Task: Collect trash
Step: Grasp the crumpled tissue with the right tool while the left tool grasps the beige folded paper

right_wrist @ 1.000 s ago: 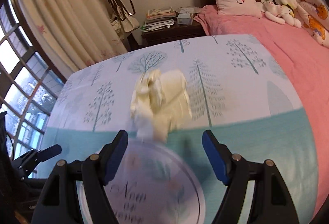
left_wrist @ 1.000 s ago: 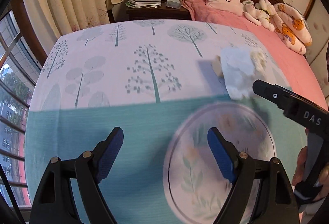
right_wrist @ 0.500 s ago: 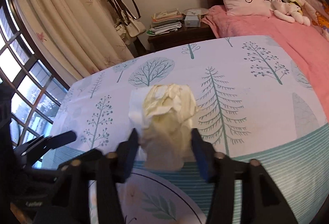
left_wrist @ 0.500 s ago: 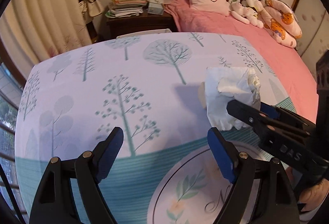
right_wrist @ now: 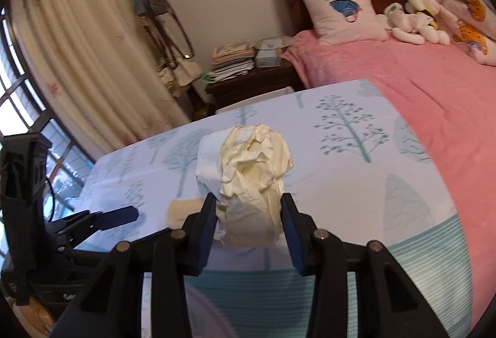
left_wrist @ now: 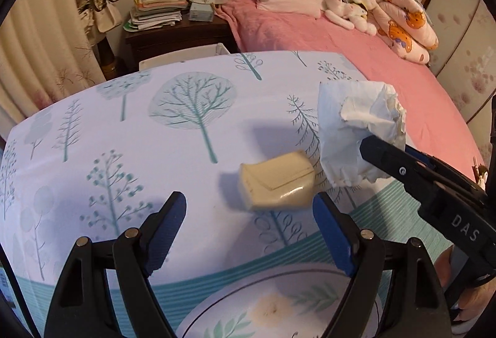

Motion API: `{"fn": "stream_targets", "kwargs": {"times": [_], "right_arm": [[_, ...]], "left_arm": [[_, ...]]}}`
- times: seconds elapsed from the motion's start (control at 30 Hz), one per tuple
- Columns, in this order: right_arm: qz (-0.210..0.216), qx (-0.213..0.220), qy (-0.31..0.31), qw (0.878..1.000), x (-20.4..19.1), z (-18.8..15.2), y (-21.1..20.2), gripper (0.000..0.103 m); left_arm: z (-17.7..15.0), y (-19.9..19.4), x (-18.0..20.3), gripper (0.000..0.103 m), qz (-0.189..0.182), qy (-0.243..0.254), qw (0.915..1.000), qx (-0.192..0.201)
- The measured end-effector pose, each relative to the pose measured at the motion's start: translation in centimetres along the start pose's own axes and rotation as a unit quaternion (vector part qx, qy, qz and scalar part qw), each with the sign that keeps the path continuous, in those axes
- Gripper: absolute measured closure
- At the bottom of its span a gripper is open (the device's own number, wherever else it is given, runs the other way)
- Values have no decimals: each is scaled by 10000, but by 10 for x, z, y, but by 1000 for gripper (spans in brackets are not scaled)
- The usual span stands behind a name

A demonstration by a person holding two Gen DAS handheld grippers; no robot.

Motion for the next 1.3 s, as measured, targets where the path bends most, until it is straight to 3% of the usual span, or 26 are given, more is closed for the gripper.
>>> {"fn": "stream_targets", "kwargs": {"times": [0.17, 0.5, 0.63, 0.87, 1.03, 1.3], "right_arm": [[-104, 40, 108, 9999, 15, 2, 8, 63], [-152, 74, 186, 9997, 31, 0, 11, 65], [-140, 64, 165, 9997, 32, 1, 9, 65], [-143, 71, 223, 9996, 31, -3, 2, 65], [-89, 57, 238, 9997, 23, -11, -19, 66], [298, -21, 144, 9994, -20, -50, -95, 66]], "left_arm": [[8, 16, 9, 21, -213, -73, 9995, -218], [17, 34, 27, 21, -127, -11, 9997, -231], [14, 30, 34, 40, -35, 150, 9998, -118], [1, 18, 31, 41, 180, 235, 9996, 17], [-14, -10, 18, 41, 173, 71, 9998, -21], [-72, -105, -1, 41, 160, 16, 9998, 118]]}}
Point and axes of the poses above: each gripper's, at about its wrist camera, not at the fingertips, and y roughly the way its jaws point, x to its right, z to its top, the point moved 1 cm from there along y, roughly the way its jaws point, and after that the axes turned 15 degrees about z, right-handed, at the moved point
